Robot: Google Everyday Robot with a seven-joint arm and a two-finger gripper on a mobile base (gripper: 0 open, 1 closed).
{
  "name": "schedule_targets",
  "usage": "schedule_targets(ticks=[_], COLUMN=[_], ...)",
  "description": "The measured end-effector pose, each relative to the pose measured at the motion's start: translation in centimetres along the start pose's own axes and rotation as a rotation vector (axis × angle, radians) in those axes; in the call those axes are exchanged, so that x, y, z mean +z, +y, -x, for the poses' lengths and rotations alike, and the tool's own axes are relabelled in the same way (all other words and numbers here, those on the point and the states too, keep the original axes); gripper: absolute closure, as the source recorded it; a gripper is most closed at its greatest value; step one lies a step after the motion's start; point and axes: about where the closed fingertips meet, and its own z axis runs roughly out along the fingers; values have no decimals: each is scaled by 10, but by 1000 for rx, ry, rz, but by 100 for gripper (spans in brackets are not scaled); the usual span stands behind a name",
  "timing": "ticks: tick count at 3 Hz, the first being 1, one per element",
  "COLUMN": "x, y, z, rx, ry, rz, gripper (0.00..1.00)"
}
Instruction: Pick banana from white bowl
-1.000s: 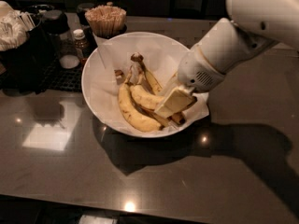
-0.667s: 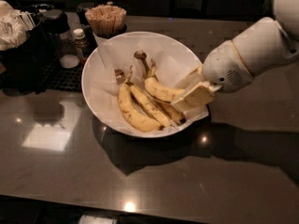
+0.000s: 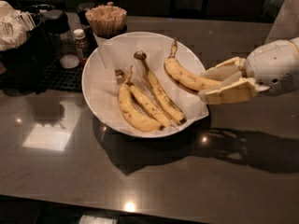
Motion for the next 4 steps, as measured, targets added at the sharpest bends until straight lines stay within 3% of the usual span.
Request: schedule_targets(ticks=[1, 2, 3, 4], x=[-25, -34, -30, -30], y=[25, 63, 93, 95], z=[20, 45, 68, 69], rx=[-150, -361, -537, -554], ry=[-39, 25, 100, 103], rz=[-2, -17, 14, 13], gripper=[100, 100, 100, 100])
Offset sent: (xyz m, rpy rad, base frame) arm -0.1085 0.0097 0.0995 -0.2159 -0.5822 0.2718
